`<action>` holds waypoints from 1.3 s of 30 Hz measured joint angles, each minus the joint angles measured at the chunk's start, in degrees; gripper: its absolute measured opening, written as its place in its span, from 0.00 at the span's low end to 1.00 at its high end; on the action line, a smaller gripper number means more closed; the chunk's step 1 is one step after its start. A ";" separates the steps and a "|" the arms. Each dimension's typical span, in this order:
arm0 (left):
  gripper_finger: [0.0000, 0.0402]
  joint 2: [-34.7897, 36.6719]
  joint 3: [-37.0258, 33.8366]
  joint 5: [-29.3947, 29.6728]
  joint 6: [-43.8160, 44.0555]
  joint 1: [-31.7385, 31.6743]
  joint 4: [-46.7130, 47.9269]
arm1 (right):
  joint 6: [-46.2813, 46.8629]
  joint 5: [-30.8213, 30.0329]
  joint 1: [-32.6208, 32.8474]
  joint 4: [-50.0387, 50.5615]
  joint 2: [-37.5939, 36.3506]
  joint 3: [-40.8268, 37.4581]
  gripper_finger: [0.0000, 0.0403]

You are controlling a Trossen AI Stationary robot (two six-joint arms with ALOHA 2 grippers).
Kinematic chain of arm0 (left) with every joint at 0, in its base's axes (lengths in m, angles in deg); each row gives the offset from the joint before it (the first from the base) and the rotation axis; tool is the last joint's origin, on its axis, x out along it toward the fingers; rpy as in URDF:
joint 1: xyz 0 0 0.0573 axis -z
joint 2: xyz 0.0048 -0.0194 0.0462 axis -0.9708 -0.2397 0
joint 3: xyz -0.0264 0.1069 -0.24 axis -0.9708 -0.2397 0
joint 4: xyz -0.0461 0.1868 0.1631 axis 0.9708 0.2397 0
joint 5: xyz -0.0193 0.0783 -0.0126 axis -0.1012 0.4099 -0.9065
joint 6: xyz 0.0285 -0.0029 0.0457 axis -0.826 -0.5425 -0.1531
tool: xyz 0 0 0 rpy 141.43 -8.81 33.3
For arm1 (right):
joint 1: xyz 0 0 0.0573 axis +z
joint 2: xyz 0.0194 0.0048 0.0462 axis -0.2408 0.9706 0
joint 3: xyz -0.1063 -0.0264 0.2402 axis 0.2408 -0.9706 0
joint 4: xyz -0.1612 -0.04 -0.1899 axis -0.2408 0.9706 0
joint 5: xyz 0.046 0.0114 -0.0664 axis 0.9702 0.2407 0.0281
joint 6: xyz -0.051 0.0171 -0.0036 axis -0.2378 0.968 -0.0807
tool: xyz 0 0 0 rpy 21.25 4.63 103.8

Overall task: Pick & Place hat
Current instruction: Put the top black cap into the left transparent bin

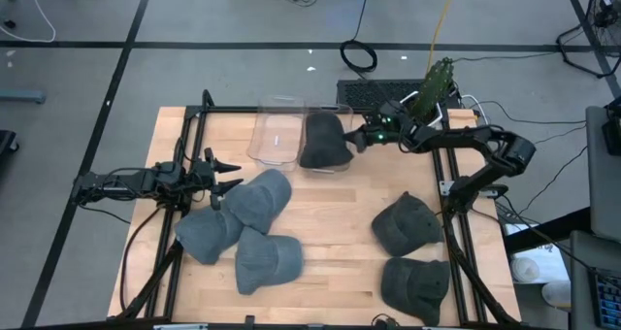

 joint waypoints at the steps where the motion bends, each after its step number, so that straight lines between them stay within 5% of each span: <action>1: 0.48 0.00 0.00 0.00 -0.01 0.00 -0.03 | -0.05 -0.28 0.46 -2.22 -0.02 0.01 0.01; 10: 0.48 0.00 0.00 0.00 0.00 0.00 -0.02 | 0.17 -7.43 2.83 -8.98 -0.03 -1.51 0.00; 19: 0.48 0.00 0.00 0.00 0.01 0.02 -0.02 | 8.25 -5.06 3.07 -30.87 -0.03 -14.43 0.00; 29: 0.48 0.00 0.00 0.01 -0.01 0.02 -0.01 | 9.50 -13.86 4.24 -43.09 0.14 -18.28 0.00; 39: 0.48 0.00 0.00 0.00 0.01 0.00 0.01 | 8.57 -21.03 10.48 -54.34 15.02 -13.75 0.00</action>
